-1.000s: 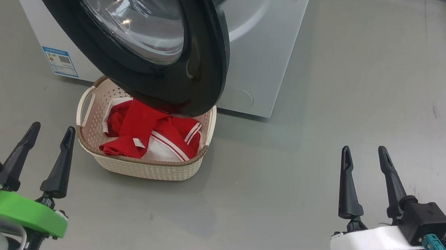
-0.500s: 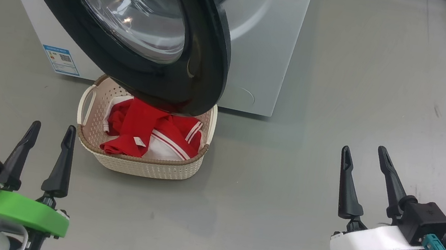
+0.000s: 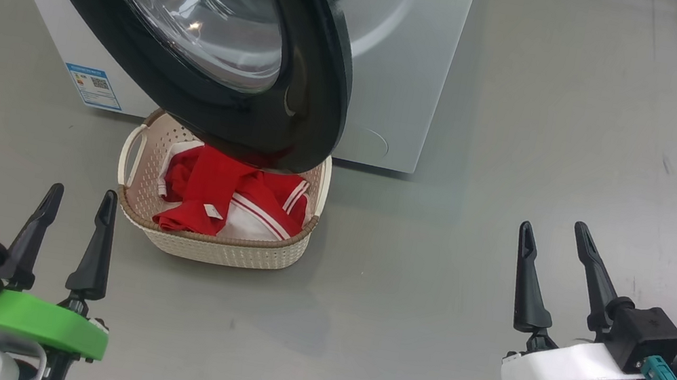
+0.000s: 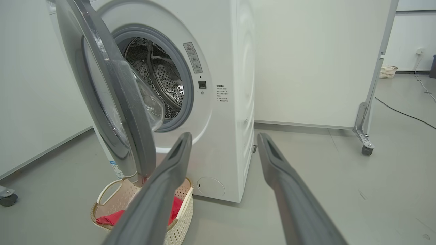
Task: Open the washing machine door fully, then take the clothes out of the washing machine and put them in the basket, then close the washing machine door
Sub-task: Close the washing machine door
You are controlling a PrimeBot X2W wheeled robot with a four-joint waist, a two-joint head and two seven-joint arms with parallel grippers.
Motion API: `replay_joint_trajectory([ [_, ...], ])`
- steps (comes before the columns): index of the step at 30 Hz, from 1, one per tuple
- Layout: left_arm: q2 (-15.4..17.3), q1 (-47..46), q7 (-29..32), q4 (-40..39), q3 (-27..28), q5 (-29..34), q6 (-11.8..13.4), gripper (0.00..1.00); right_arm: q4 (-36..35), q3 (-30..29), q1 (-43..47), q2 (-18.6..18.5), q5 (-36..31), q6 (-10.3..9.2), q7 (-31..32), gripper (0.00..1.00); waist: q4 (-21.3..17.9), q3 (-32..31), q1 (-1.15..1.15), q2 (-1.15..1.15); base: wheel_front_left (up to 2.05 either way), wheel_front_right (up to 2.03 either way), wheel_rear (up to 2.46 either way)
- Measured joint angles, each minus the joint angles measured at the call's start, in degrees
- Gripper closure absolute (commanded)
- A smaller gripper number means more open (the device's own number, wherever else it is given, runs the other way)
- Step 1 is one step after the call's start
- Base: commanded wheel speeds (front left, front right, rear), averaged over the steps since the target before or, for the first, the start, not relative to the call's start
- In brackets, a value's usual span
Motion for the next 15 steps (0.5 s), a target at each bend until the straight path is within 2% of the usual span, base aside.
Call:
replay_joint_trajectory([
  [5, -0.16, 0.03, 0.0, -0.38, 0.02, 0.14, -0.01, 0.0, -0.42, -0.07, 0.0, 0.09, -0.12, 0.0, 0.0, 0.0, 0.12, 0.7, 0.0, 0.0, 0.0, 0.0, 0.0],
  [6, -0.2, 0.03, 0.0, -0.47, 0.03, 0.14, -0.01, 0.0, -0.44, -0.07, -0.01, 0.09, -0.15, 0.0, 0.0, 0.82, 0.17, 0.97, 0.0, 0.0, 0.0, 0.0, 0.0],
  [7, -0.24, 0.03, 0.0, -0.59, 0.02, 0.14, -0.01, 0.0, -0.47, -0.01, -0.01, 0.09, -0.19, 0.03, 0.0, 1.0, 0.23, 1.25, 0.0, 0.0, 0.0, 0.0, 0.0],
  [15, -1.18, -0.16, 0.0, -1.29, -1.18, 0.31, -0.03, 0.0, -2.21, 1.76, -1.08, -0.27, -2.77, 1.2, 0.0, 1.0, 1.52, 3.72, 0.0, 0.0, 0.0, 0.0, 0.0],
])
